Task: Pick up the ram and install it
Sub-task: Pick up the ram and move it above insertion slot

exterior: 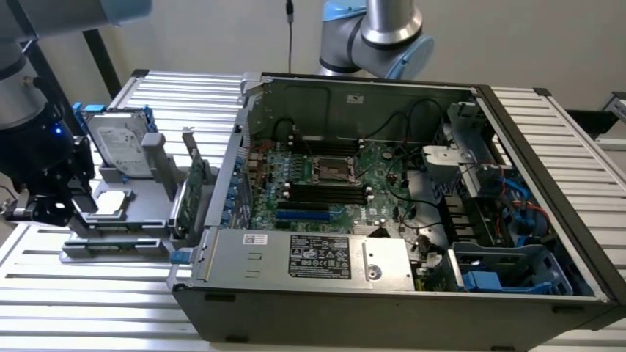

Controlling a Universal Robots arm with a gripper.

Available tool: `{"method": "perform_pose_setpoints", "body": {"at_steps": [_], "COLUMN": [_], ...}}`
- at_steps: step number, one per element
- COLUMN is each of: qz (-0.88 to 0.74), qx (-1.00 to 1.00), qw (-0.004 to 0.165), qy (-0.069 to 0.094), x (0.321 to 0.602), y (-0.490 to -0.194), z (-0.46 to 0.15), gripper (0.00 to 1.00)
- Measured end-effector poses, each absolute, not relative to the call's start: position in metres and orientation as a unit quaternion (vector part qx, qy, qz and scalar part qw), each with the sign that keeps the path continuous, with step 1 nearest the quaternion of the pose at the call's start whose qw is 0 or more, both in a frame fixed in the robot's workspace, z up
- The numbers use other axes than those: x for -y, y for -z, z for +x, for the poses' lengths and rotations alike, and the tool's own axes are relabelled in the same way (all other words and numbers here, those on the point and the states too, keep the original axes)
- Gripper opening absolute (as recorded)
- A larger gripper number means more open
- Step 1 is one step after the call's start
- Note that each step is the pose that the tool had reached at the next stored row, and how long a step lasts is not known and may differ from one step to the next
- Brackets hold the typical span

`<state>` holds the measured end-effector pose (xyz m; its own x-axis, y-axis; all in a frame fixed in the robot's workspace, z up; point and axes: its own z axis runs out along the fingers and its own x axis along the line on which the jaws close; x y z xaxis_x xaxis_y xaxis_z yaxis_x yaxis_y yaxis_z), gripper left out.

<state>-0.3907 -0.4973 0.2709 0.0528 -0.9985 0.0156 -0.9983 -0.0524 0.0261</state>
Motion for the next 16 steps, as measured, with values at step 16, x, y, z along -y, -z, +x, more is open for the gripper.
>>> {"method": "perform_pose_setpoints", "body": {"at_steps": [16], "qz": [0.746], "qx": [0.666], "qw": [0.015], "qy": [0.003], "x": [0.497], "y": [-0.247], "z": [-0.391], "gripper": [0.38]}}
